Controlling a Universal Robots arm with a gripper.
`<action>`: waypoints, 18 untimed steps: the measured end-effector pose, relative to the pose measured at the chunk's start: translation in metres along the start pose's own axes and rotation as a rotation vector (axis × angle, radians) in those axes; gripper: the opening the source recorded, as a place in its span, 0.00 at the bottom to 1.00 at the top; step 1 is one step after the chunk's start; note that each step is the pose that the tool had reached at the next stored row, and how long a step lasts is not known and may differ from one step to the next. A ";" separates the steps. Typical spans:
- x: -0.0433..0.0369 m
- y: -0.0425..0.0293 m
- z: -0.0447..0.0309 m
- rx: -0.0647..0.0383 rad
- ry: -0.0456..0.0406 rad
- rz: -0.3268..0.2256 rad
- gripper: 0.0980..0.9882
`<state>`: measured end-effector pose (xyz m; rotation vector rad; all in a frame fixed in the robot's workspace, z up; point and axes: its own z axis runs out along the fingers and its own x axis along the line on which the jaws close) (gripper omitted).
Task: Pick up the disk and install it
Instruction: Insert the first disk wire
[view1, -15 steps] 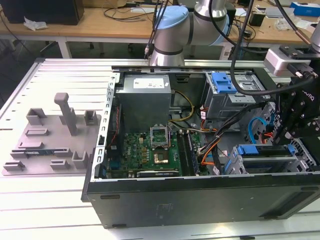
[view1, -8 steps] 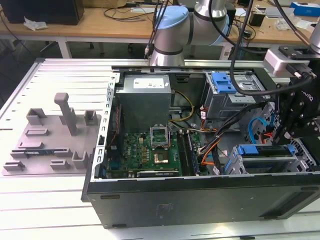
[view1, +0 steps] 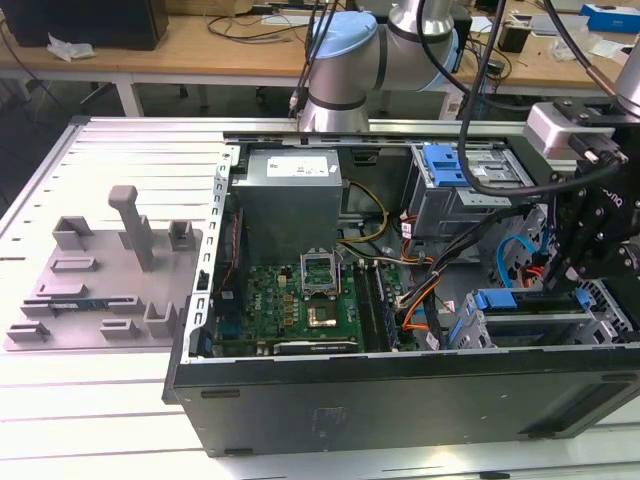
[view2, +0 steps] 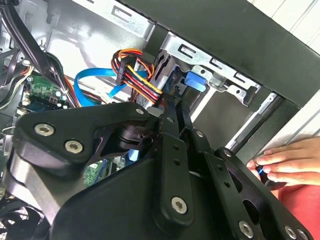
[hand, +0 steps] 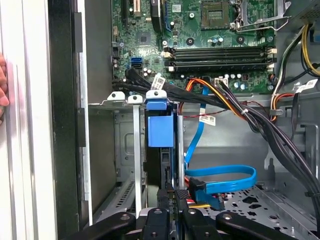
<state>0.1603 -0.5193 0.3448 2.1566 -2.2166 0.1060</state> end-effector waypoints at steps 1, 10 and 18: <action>-0.0001 0.0000 0.0009 0.000 -0.0001 0.000 0.08; -0.0002 -0.0009 0.0039 0.000 -0.0001 0.000 0.08; -0.0004 -0.0007 0.0075 0.000 -0.0008 0.000 0.09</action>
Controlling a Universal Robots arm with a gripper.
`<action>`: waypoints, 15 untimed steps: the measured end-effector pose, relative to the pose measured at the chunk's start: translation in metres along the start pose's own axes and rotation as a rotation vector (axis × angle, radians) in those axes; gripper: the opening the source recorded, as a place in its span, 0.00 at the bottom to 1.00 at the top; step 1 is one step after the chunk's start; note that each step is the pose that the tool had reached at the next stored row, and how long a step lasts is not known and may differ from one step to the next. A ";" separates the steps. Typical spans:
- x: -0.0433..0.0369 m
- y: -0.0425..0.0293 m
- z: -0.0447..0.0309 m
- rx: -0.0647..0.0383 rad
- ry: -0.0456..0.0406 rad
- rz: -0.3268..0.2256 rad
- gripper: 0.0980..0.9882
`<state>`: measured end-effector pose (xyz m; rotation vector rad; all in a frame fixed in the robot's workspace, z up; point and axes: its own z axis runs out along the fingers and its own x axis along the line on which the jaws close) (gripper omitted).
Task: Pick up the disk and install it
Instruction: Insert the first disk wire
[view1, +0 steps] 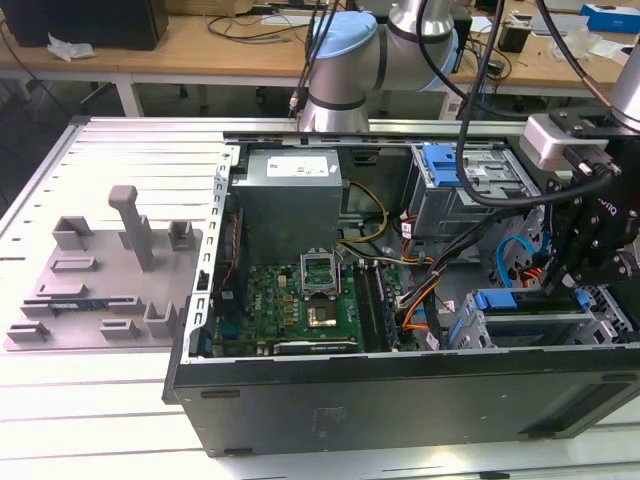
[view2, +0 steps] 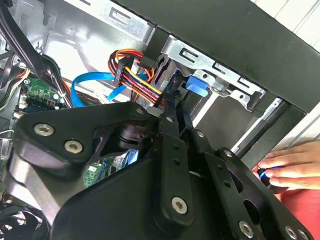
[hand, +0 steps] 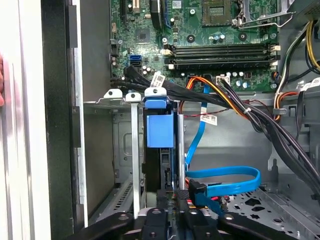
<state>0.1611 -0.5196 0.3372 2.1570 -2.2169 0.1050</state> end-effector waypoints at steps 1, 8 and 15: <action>0.0002 0.0000 -0.0018 0.000 0.0004 0.000 0.16; 0.0018 -0.0004 -0.0225 0.000 0.0007 0.000 0.16; 0.0037 -0.0008 -0.0457 0.000 0.0006 0.000 0.16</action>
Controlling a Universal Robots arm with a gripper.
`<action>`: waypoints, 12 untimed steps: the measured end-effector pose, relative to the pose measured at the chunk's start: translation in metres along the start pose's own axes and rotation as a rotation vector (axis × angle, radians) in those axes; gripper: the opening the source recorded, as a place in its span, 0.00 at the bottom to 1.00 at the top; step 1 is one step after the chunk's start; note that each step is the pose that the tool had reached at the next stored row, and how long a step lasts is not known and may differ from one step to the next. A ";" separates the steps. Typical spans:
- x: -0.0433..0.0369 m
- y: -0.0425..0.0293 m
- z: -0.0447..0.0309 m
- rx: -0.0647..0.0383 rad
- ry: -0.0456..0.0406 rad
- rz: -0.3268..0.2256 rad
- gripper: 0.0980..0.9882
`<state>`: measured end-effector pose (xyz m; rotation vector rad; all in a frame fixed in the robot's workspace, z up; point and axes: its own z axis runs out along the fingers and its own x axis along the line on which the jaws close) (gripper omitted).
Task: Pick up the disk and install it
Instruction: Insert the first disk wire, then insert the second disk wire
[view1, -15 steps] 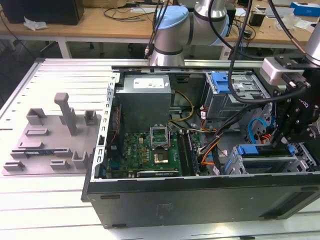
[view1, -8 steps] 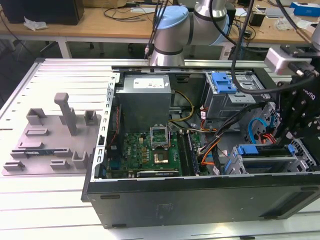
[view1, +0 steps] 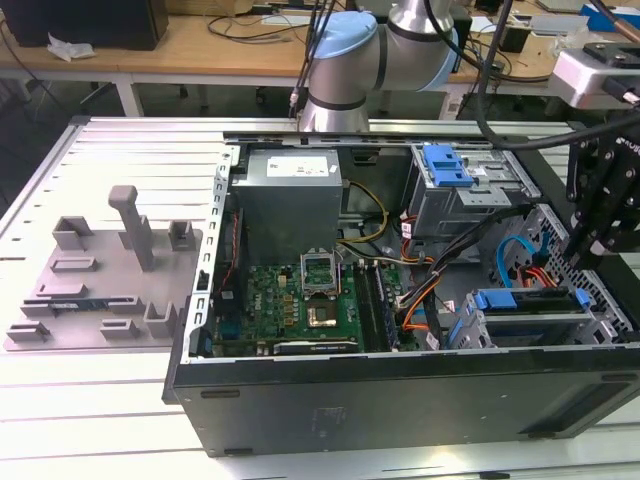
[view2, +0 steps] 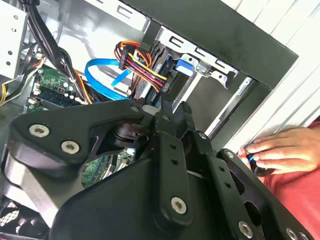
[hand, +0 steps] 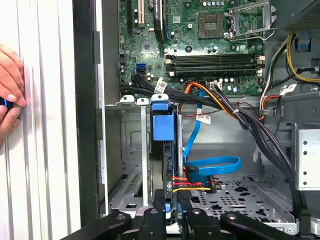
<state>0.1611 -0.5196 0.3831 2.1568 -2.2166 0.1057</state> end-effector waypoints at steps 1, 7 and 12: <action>0.0000 0.0000 -0.0001 0.000 0.0003 0.000 0.16; 0.0000 0.0000 -0.0001 0.000 0.0007 0.000 0.16; 0.0000 0.0000 -0.0002 0.000 0.0015 0.000 0.16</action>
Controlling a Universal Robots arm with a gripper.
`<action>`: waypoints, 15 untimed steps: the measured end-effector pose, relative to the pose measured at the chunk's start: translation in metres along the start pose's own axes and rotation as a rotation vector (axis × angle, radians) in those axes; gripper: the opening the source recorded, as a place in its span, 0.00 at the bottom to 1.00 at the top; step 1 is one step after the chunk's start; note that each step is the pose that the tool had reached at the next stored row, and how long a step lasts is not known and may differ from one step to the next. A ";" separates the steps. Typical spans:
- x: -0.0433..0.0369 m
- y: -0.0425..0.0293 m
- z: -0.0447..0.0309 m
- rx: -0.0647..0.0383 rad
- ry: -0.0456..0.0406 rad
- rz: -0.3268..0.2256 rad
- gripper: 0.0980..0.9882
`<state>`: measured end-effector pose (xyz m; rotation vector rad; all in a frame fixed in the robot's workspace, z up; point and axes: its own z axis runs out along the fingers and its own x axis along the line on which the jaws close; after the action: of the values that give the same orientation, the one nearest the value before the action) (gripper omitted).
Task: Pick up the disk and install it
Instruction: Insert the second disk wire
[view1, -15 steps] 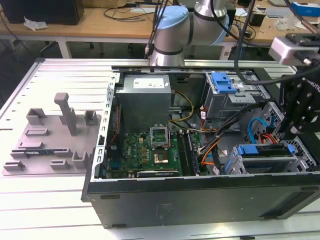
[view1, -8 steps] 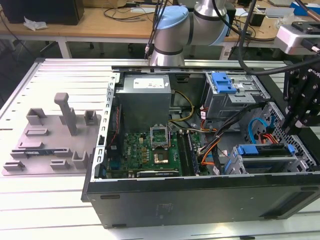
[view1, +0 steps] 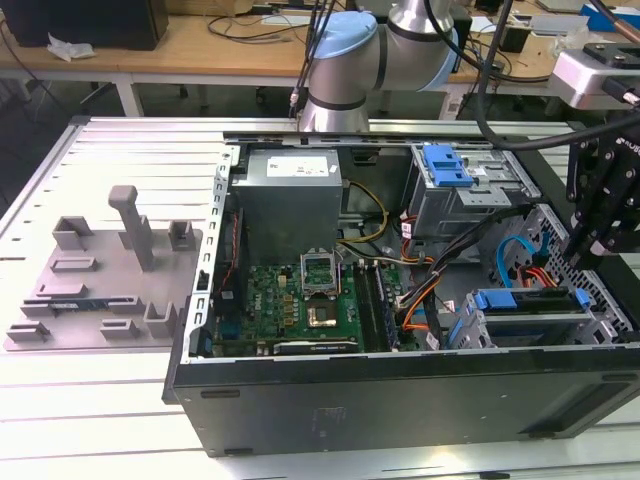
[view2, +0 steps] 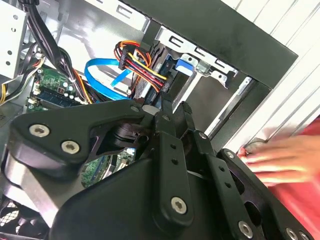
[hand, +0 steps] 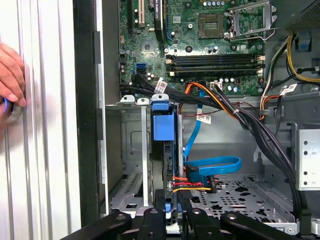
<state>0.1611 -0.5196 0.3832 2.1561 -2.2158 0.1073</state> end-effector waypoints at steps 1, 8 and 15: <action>0.0000 0.0000 0.0000 0.000 0.0000 0.000 0.16; 0.0000 0.0000 0.0000 0.000 0.0005 0.000 0.16; -0.0131 -0.0006 -0.0002 0.000 0.0018 -0.001 0.31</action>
<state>0.1621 -0.5065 0.3823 2.1562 -2.2138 0.1094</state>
